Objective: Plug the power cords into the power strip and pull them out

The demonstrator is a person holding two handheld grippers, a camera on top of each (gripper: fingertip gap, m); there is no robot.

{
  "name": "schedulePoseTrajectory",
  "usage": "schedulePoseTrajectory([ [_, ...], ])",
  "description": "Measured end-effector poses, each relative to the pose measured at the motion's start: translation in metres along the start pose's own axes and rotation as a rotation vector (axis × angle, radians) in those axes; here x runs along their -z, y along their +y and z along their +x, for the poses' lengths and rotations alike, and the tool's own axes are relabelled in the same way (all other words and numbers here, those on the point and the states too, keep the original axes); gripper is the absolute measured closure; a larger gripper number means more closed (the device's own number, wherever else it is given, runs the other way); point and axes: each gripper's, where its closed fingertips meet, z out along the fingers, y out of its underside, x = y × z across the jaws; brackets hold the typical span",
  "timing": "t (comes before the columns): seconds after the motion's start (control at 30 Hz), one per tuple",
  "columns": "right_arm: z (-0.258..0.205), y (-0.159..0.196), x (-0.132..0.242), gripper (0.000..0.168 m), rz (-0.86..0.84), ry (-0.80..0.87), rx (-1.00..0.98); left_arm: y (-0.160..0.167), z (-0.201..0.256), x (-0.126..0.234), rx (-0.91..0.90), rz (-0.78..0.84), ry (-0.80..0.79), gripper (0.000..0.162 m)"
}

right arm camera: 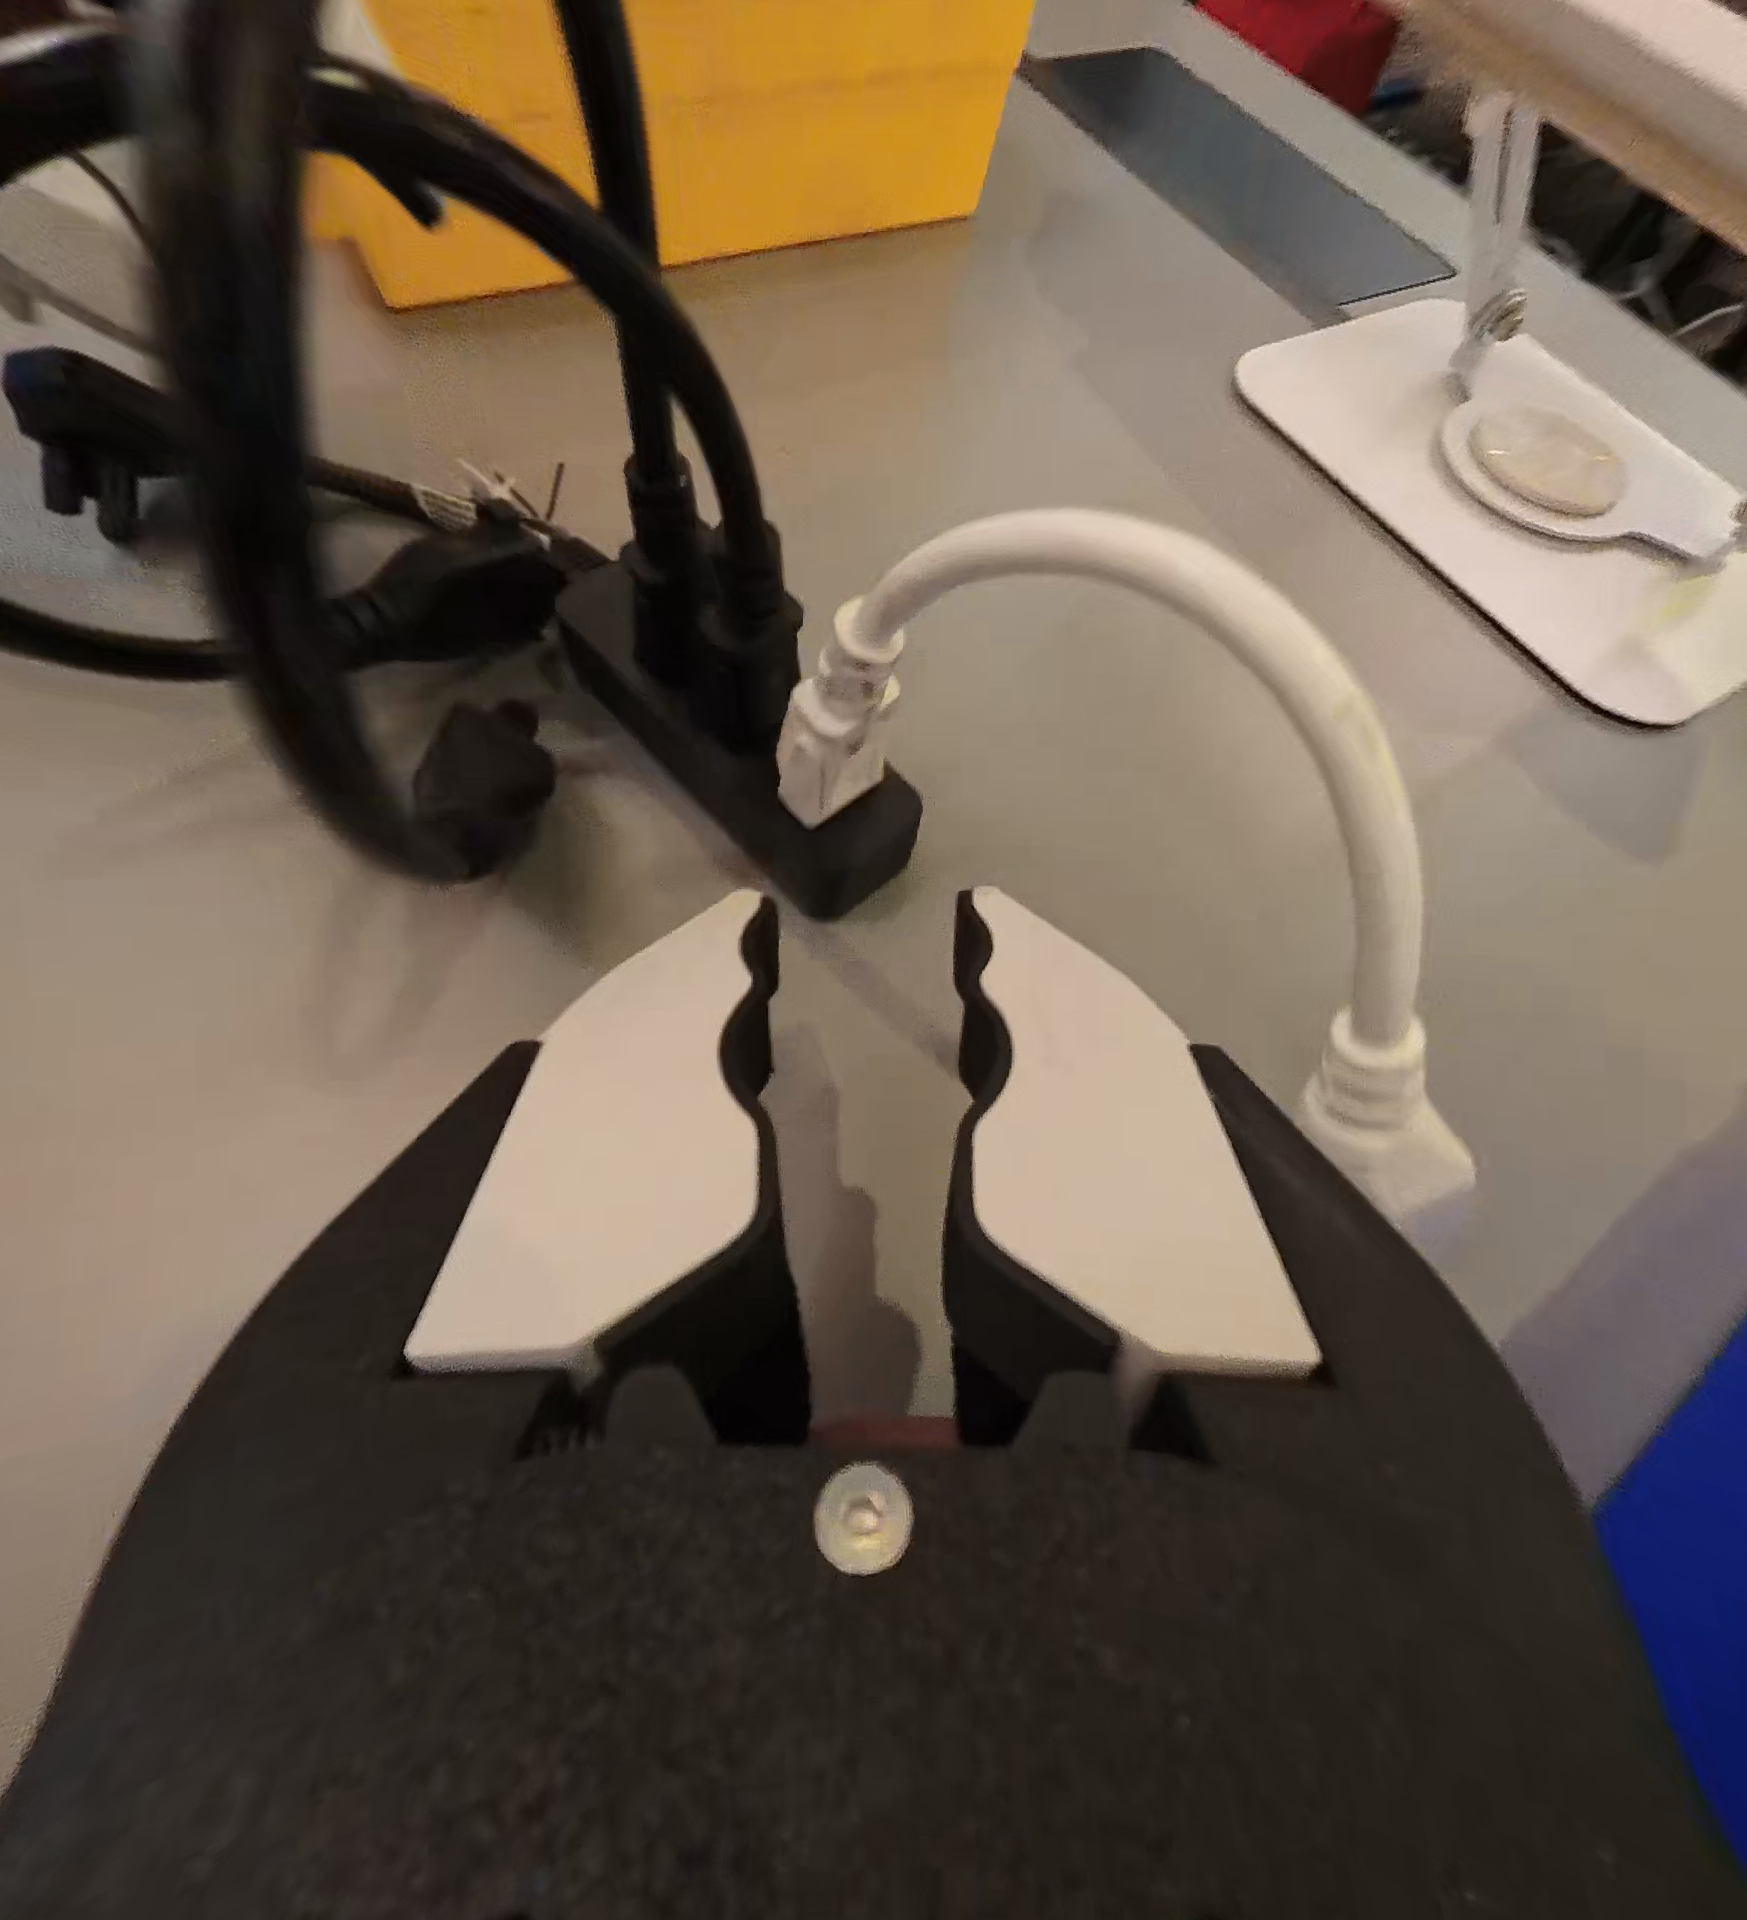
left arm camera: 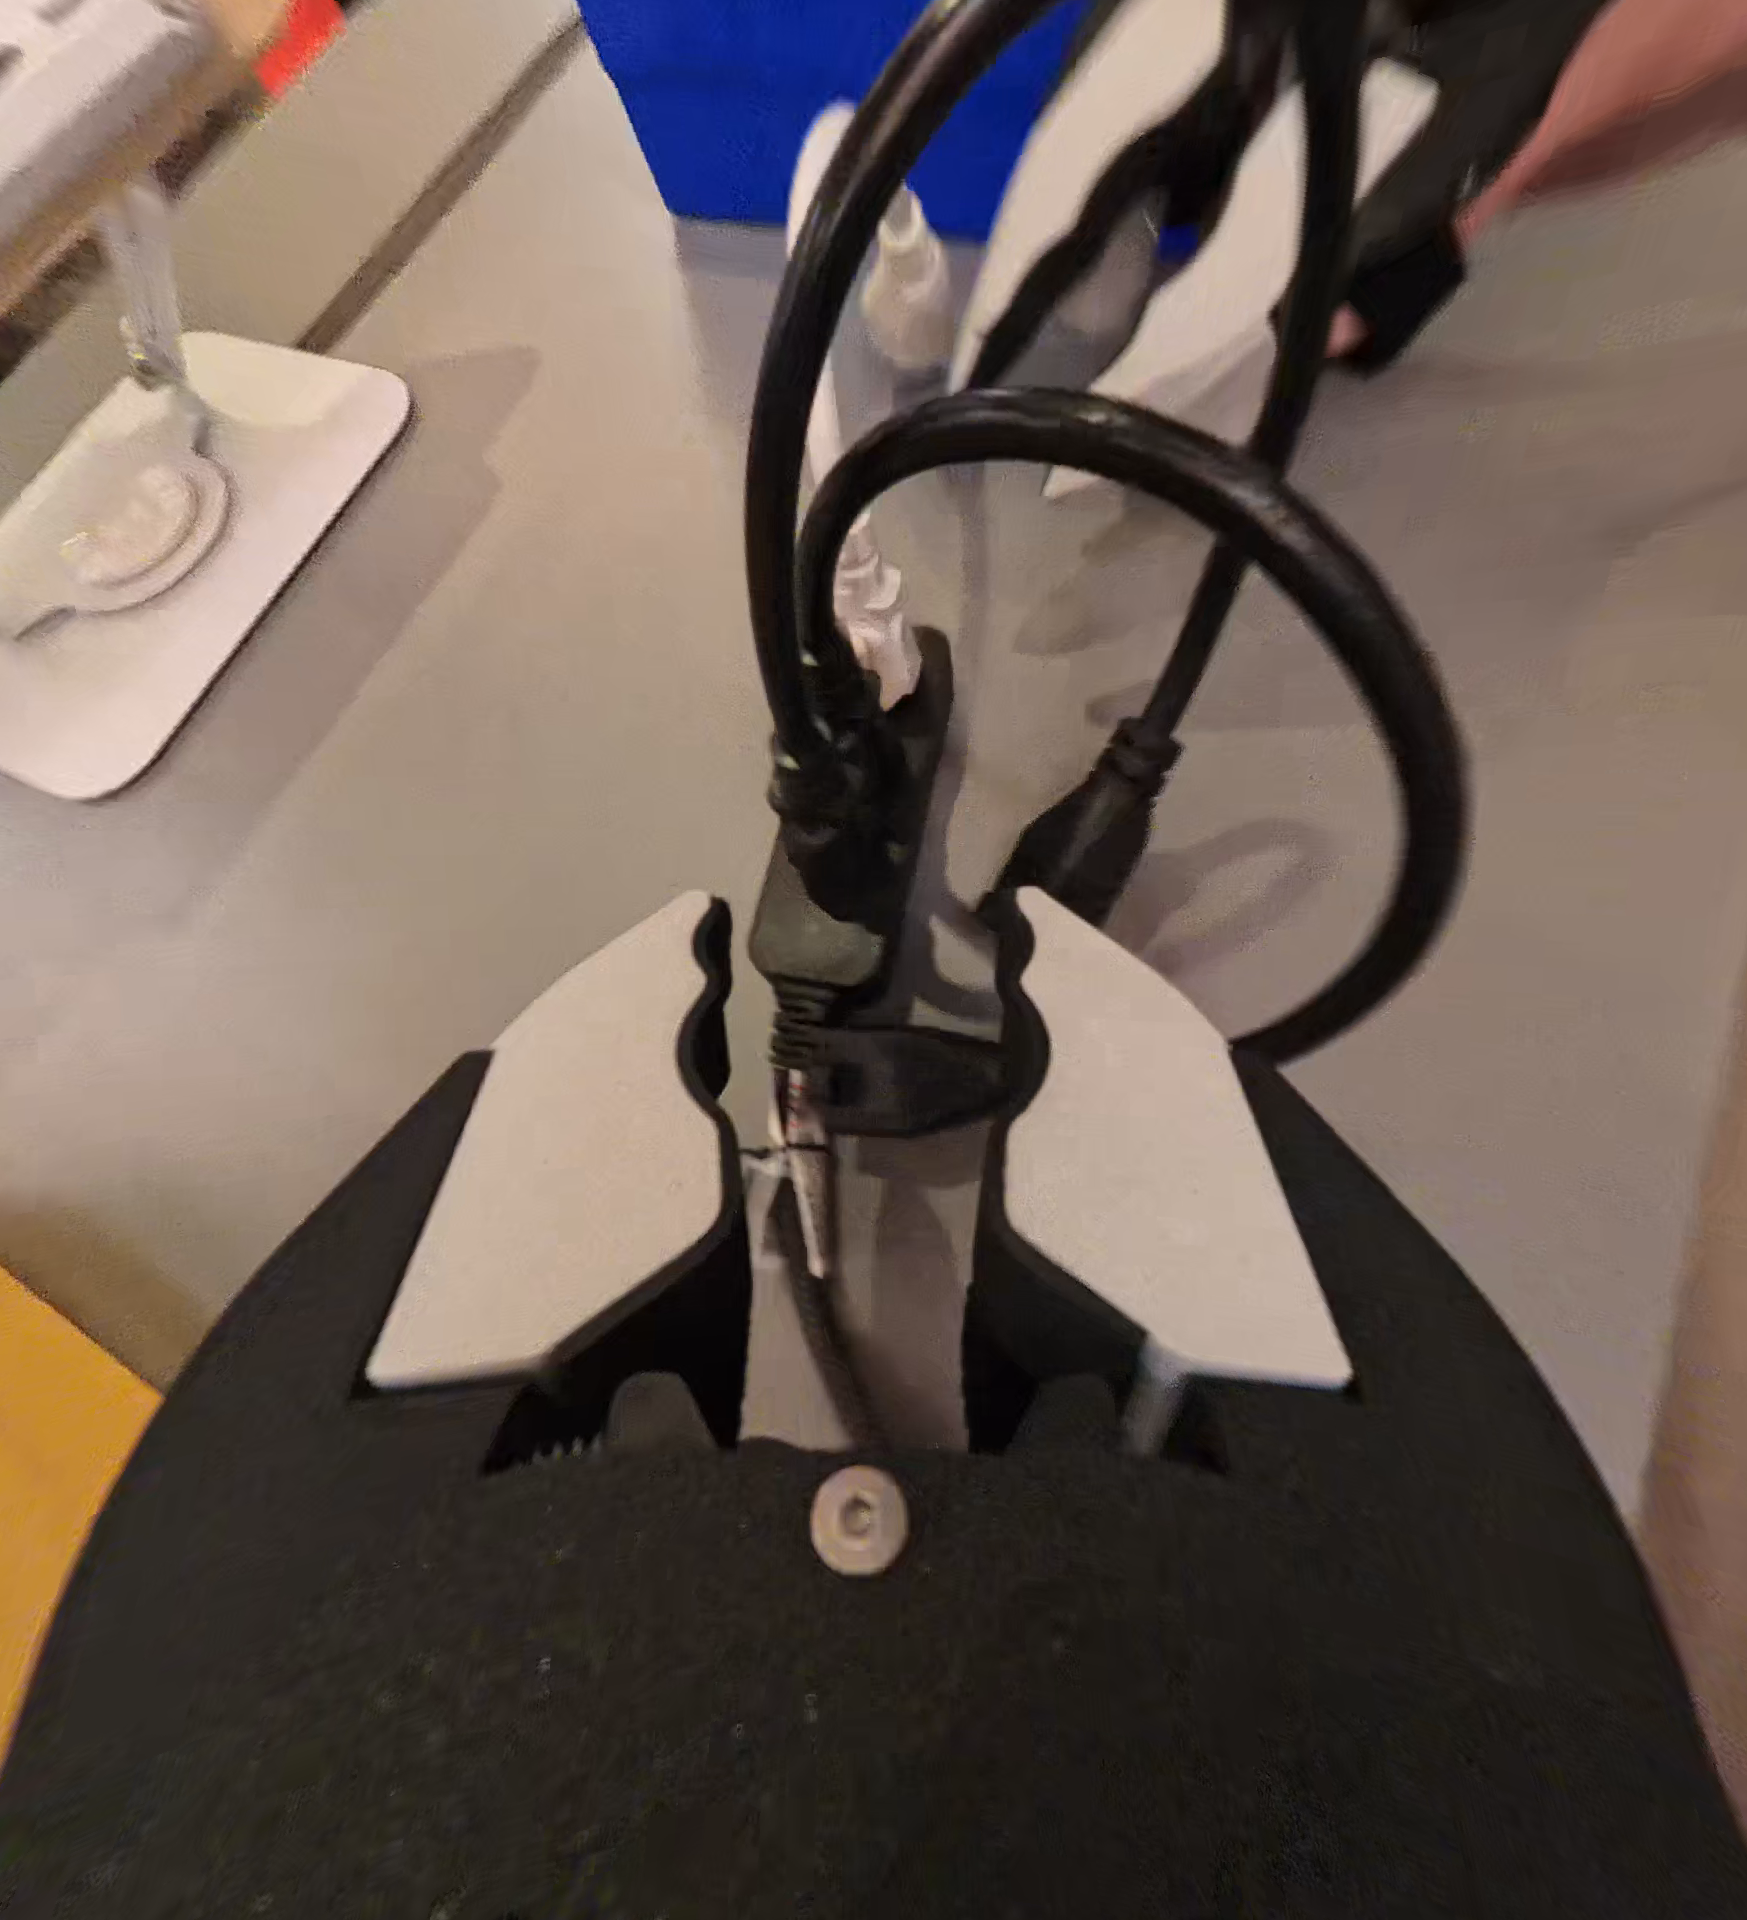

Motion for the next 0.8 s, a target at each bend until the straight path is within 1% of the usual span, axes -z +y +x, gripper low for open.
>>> schedulePoseTrajectory([
  [0.07, 0.003, -0.005, -0.011, 0.135, -0.053, -0.075, 0.001, 0.0, -0.009, -0.022, -0.053, -0.097, 0.06, 0.111],
  [0.13, 0.0, -0.015, -0.006, 0.137, -0.13, -0.14, 0.017, 0.003, -0.014, -0.045, -0.039, -0.136, 0.137, 0.109],
  [0.2, -0.008, -0.034, 0.01, 0.134, -0.158, -0.201, 0.09, 0.004, -0.012, -0.066, -0.009, -0.129, 0.205, 0.105],
  [0.3, 0.004, -0.051, 0.027, 0.125, -0.252, -0.198, 0.242, 0.005, 0.001, -0.089, -0.045, -0.103, 0.266, 0.103],
  [0.33, 0.01, -0.055, 0.025, 0.124, -0.282, -0.202, 0.278, 0.007, 0.004, -0.095, -0.062, -0.103, 0.269, 0.104],
  [0.4, 0.012, -0.058, 0.014, 0.124, -0.339, -0.27, 0.318, 0.01, 0.007, -0.106, -0.08, -0.112, 0.265, 0.108],
  [0.43, 0.013, -0.058, 0.005, 0.122, -0.362, -0.299, 0.341, 0.01, 0.006, -0.109, -0.093, -0.114, 0.25, 0.112],
  [0.47, 0.014, -0.056, -0.005, 0.118, -0.394, -0.312, 0.366, 0.01, 0.003, -0.111, -0.105, -0.114, 0.231, 0.119],
  [0.5, 0.015, -0.05, -0.013, 0.117, -0.447, -0.328, 0.399, 0.01, 0.001, -0.112, -0.115, -0.114, 0.225, 0.123],
  [0.53, 0.014, -0.044, -0.019, 0.114, -0.507, -0.345, 0.434, 0.011, 0.001, -0.112, -0.121, -0.114, 0.228, 0.123],
  [0.6, 0.01, -0.035, -0.029, 0.113, -0.599, -0.381, 0.496, 0.011, 0.0, -0.112, -0.12, -0.111, 0.229, 0.123],
  [0.67, 0.004, -0.033, -0.034, 0.128, -0.656, -0.429, 0.551, 0.011, 0.001, -0.112, -0.148, -0.091, 0.22, 0.122],
  [0.73, 0.004, -0.035, -0.037, 0.132, -0.673, -0.449, 0.604, 0.011, 0.001, -0.112, -0.161, -0.087, 0.209, 0.122],
  [0.8, 0.0, -0.028, -0.035, 0.131, -0.714, -0.519, 0.604, 0.011, 0.001, -0.112, -0.162, -0.085, 0.208, 0.122],
])
